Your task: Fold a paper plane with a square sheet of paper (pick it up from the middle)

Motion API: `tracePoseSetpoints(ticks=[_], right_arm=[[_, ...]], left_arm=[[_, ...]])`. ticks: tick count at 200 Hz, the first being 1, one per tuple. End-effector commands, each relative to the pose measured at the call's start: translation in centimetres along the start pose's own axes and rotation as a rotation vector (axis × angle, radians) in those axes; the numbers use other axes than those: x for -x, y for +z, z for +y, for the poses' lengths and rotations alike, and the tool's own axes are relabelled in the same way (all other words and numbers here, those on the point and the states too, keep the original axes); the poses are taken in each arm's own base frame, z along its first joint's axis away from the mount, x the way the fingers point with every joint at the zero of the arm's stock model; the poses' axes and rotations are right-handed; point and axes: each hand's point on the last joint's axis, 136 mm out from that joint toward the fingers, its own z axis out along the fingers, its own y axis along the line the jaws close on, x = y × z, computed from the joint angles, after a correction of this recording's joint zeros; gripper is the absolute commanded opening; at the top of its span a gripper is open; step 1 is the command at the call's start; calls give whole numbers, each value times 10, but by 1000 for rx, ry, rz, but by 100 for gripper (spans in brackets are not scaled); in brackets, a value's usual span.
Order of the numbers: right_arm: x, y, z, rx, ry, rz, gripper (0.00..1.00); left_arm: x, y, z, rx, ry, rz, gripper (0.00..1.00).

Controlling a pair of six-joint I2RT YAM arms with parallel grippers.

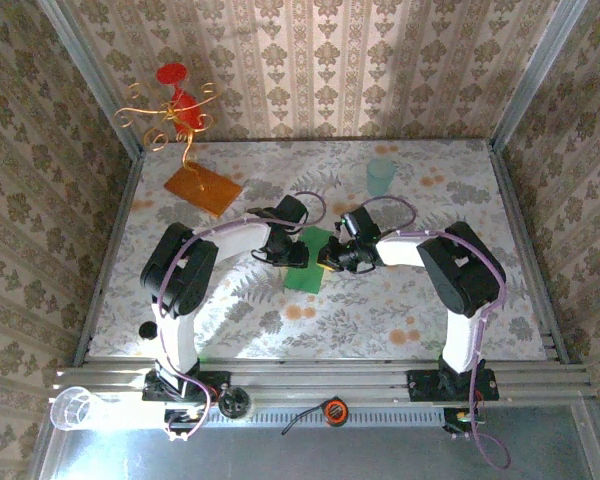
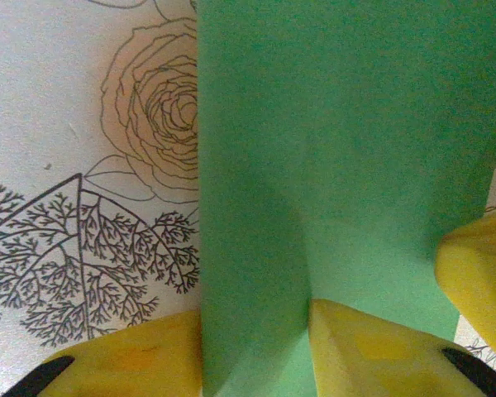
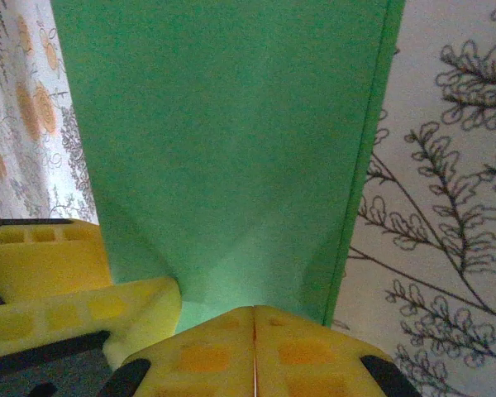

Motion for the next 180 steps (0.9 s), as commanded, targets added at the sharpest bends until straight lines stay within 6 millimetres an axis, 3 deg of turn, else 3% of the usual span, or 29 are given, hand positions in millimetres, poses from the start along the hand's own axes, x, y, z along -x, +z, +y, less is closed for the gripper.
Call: tracePoseSetpoints(ticks=[1,39,64,100,133,180], right_arm=[[-9,7,-11,-46,22,46,10],[-25,9,-42,-147,28,96,10],[-34,7,-59,-225,-16,149,10],[-35,6,-64,-290,-154,241,10],[-32,9,-60,-289,-204,280,10],[-34,13,-65,-296,-176,283,10]], left_arm=[[-21,37,4,-7,14,87,40],[-12,17,-2,-26,10,36,40],[10,-20,-6,-36,-21,-86,42],[33,-66,1,-53,-92,-257,47],[33,-70,-19,-194,-111,-259,43],[26,-46,-42,-322,-165,-167,21]])
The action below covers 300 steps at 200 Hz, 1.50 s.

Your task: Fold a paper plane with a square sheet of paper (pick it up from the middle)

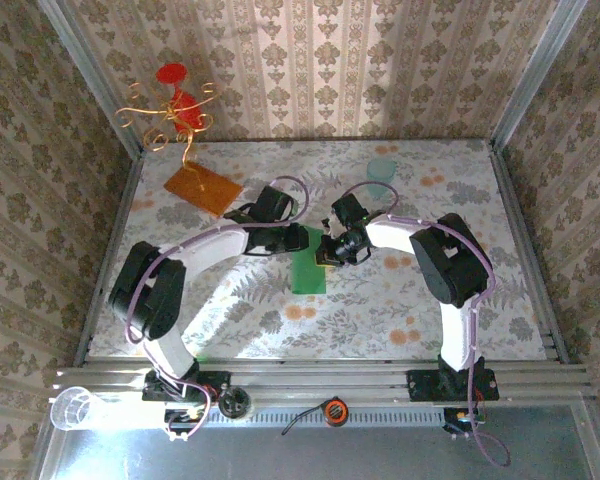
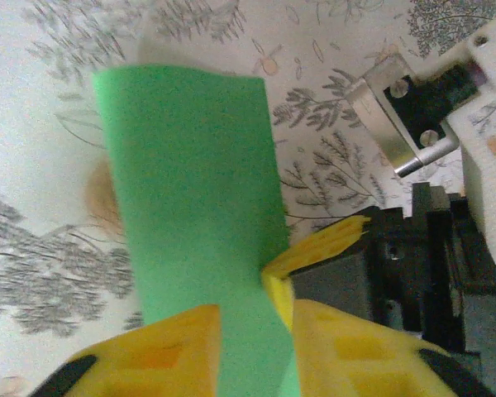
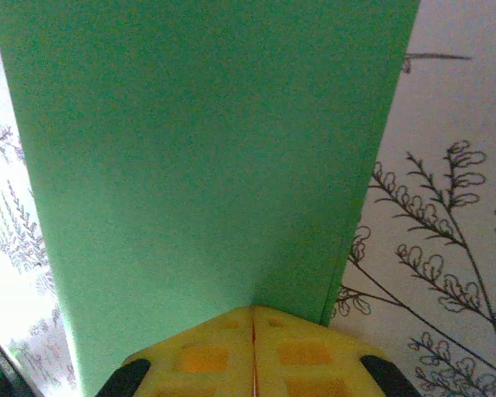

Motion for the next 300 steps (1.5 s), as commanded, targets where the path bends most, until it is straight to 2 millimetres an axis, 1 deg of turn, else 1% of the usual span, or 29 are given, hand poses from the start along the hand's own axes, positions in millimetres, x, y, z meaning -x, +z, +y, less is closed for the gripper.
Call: tracePoseSetpoints(ticks=[1,39,62,102,142,167,170,178,206,218,223,225,228,236,249,258,269,285,293,299,300], right_arm=[[-44,21,-49,-154,80,146,10],[-47,22,-53,-165,102,151,10],[-49,22,-55,-177,115,150,10],[-53,23,-59,-196,121,164,9],[-63,22,-73,-257,117,212,9],[-70,22,-81,-285,108,244,9],[-76,20,-83,-296,116,267,9],[-81,20,-85,-300,119,285,9],[-93,18,-100,-358,122,325,9],[-95,16,-104,-373,123,330,8],[-95,15,-105,-377,123,330,8],[-95,15,-105,-380,124,331,8],[-95,15,-106,-381,121,329,8],[-95,14,-106,-386,119,330,8],[-96,14,-107,-389,118,332,8],[-95,13,-107,-390,114,328,8],[-94,13,-106,-389,115,328,8],[-94,14,-107,-388,113,326,8],[-94,15,-107,-389,116,328,8],[-94,15,-107,-388,117,328,8],[-94,15,-107,-388,117,328,8]], left_arm=[[-15,16,-8,-73,-58,72,21],[-26,34,-8,-97,-87,148,7],[-32,40,-1,-77,-105,174,0],[-37,48,14,-36,-122,197,0],[-44,52,36,-4,-126,226,0],[-48,49,52,-5,-133,236,0],[-48,49,54,-6,-136,237,0],[-49,48,59,-11,-145,239,0],[-53,39,80,-7,-172,236,0],[-51,31,90,-4,-184,223,0],[-51,27,91,-4,-179,217,0],[-47,23,98,0,-195,201,0],[-43,20,102,0,-204,186,0],[-37,11,104,-15,-207,150,0],[-26,-4,99,-57,-190,91,0],[-19,-11,90,-85,-162,59,0],[-12,-16,75,-122,-135,33,0],[-4,-14,52,-189,-114,11,0],[-2,-8,42,-218,-113,12,0],[1,-4,40,-232,-124,10,0],[-2,-1,35,-238,-115,21,0]])
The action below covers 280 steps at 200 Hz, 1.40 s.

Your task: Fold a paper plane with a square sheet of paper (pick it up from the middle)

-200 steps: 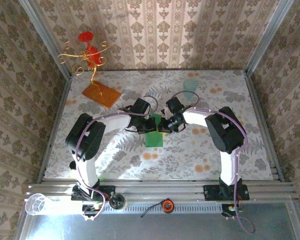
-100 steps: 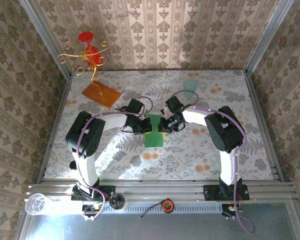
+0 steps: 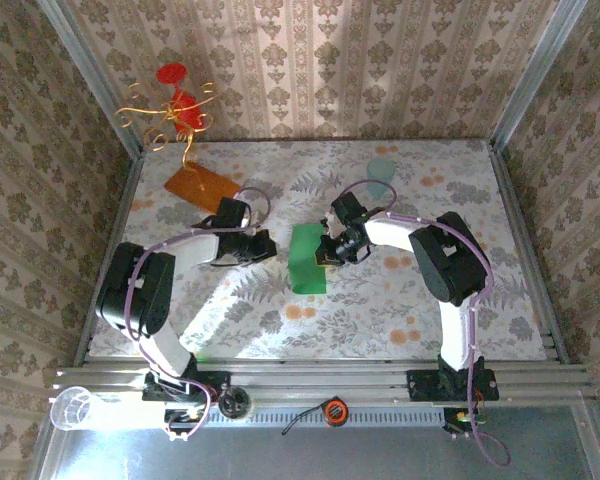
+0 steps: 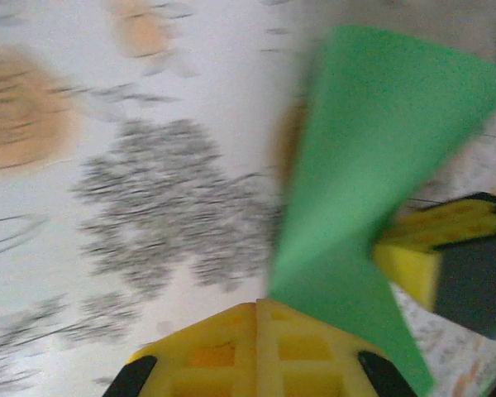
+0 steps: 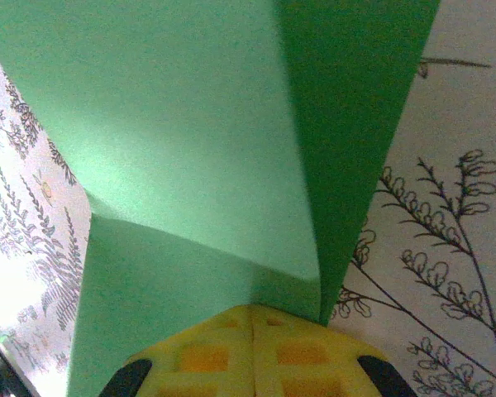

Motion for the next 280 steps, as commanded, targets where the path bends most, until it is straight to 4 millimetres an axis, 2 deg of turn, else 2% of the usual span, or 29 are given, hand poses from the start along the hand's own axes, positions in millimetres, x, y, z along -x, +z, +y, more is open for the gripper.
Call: tracePoseSetpoints(ticks=[1,14,33,46,67,107,112,124,145,165,188,202,215,221,233,250,280], right_arm=[[-91,20,-97,-356,150,293,8],[-91,21,-97,-356,153,293,8],[-92,22,-99,-361,157,298,7],[-93,22,-100,-364,158,303,7],[-94,22,-102,-370,160,306,6],[-97,20,-110,-394,162,317,6],[-98,20,-111,-398,163,320,6],[-100,20,-112,-400,162,324,6],[-100,19,-114,-407,163,323,6],[-100,19,-114,-405,162,321,5],[-100,20,-114,-400,163,319,5],[-100,20,-114,-400,162,319,5],[-101,21,-115,-400,164,322,6],[-102,21,-115,-399,164,323,5],[-102,22,-115,-397,164,326,5],[-103,22,-115,-390,161,326,5],[-105,21,-117,-397,156,327,5]], left_arm=[[2,15,-39,-116,49,3,0],[-1,33,-51,-148,47,34,0],[-3,56,-56,-159,22,76,0],[-4,69,-55,-152,7,100,0],[-5,77,-45,-133,-12,117,0],[-7,68,3,-63,-76,110,0],[0,61,17,-51,-109,90,0],[1,53,34,-40,-146,75,0],[4,37,46,-41,-166,50,0],[11,23,33,-60,-133,25,0],[18,16,-3,-112,-69,-5,0],[17,20,-31,-176,-34,6,0],[18,28,-44,-197,-27,17,0],[9,38,-56,-208,-1,47,0],[7,51,-60,-207,-3,72,0],[6,67,-57,-192,-22,99,0],[13,78,-38,-145,-56,101,0]])
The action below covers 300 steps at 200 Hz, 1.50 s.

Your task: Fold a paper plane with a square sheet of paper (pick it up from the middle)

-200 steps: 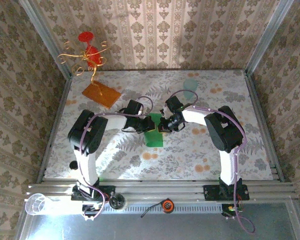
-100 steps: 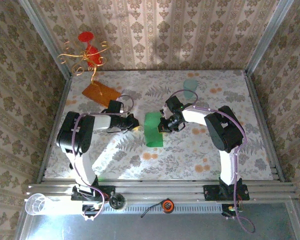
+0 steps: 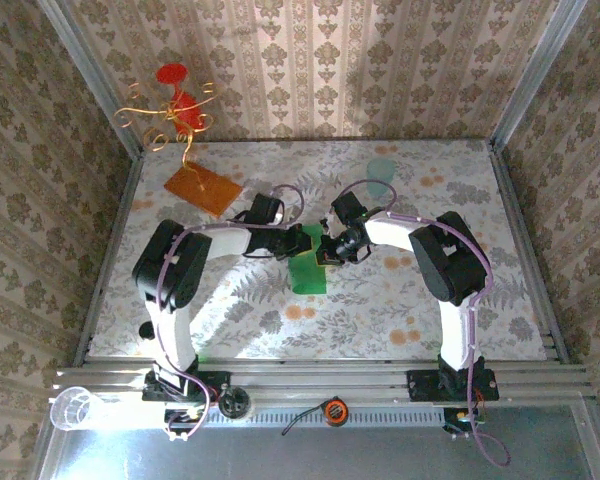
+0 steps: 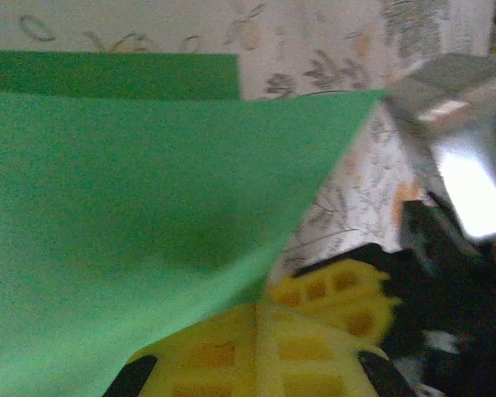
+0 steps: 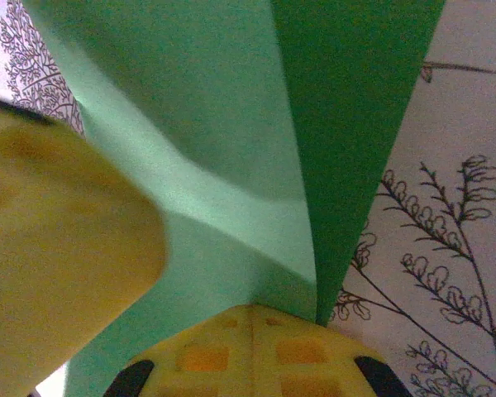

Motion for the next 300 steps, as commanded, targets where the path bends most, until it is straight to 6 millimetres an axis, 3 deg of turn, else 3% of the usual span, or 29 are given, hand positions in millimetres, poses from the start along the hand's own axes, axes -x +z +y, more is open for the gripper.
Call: tracePoseSetpoints(ticks=[1,25,33,54,66,81,109,133,150,163,170,196,238,256,281,300], right_arm=[[-107,21,-111,-396,166,325,5],[-109,21,-115,-415,162,325,5],[-109,20,-118,-430,160,325,5],[-109,18,-120,-448,156,319,4],[-109,18,-121,-453,154,317,4],[-108,19,-122,-454,154,319,4],[-106,16,-120,-456,145,315,4],[-105,16,-119,-454,142,313,4],[-106,17,-119,-450,146,318,4],[-106,18,-120,-449,148,320,4],[-106,18,-119,-448,148,319,4],[-106,18,-119,-448,147,319,4],[-110,19,-123,-456,150,331,4],[-109,19,-123,-456,149,330,4],[-109,19,-123,-459,148,326,4],[-109,19,-123,-461,149,326,4]], left_arm=[[10,1,19,35,-61,-5,0],[14,-3,40,57,-98,-15,0],[27,-16,60,97,-124,-58,0],[32,-38,98,217,-156,-87,0],[37,-50,109,249,-167,-111,0],[43,-57,101,225,-154,-122,0],[47,-61,49,167,-46,-122,0],[45,-57,16,121,4,-124,0],[41,-48,5,96,10,-115,0],[42,-40,8,81,-9,-110,0],[34,-27,0,70,4,-79,0],[33,-11,9,75,-15,-49,0],[42,-8,36,130,-54,-62,0],[59,-23,61,160,-102,-112,0],[68,-34,88,209,-144,-128,0],[75,-41,90,213,-153,-142,0]])
